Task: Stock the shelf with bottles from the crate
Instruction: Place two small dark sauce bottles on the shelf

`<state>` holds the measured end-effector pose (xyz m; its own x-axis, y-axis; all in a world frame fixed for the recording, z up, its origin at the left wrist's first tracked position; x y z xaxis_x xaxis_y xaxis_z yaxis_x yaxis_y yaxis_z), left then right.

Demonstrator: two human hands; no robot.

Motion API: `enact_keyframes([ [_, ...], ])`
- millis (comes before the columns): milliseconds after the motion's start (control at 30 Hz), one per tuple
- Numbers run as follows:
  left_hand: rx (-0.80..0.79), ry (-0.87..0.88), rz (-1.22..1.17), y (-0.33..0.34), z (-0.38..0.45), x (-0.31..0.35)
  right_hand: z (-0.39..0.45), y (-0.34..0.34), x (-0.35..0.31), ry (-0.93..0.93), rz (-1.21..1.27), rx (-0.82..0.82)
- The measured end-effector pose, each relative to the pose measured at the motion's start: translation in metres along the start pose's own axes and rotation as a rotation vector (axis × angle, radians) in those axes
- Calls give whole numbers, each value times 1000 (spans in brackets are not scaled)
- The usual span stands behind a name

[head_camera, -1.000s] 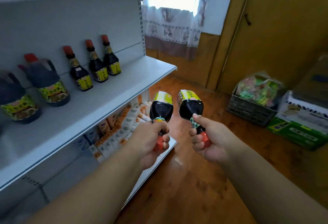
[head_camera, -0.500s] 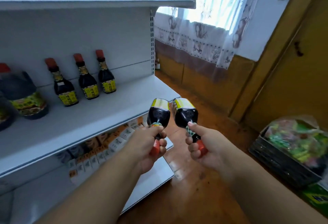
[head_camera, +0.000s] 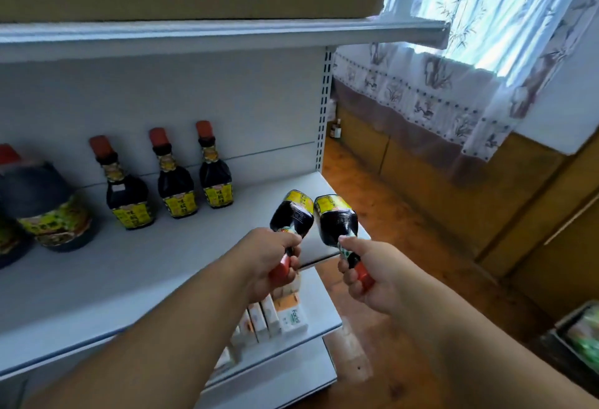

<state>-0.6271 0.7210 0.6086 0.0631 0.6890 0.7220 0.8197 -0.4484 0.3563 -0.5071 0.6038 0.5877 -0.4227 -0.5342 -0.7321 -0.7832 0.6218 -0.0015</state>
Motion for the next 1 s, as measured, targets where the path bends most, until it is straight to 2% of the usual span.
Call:
enact_keyframes([
  [100, 8, -18, 294, -4, 31, 35, 26, -15, -32, -26, -169, 59],
  [367, 122, 128, 1085, 4, 68, 98, 76, -33, -115, -180, -785, 97],
  [500, 216, 83, 1455, 16, 66, 126, 96, -34, -145, -229, -1095, 85],
  [733, 318, -6, 1721, 42, 68, 164, 107, -12, -200, -422, -1464, -51],
  [833, 375, 55, 1807, 52, 66, 174, 105, 1, -211, -511, -1647, -59],
  [1000, 397, 111, 1695, 45, 70, 184, 99, 15, -225, -644, -1808, -56],
])
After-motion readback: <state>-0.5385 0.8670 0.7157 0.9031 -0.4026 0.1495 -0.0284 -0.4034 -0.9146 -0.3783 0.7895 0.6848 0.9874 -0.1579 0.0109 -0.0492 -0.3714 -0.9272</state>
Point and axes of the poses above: each hand's wrist, its own z-axis towards the middle knuckle, its own y-axis out of the palm, x = y × z, the point moved 8 cm from there along z, towards the middle knuckle, and after that the axes turned 13 degrees about -z, right-handed, at the moved point
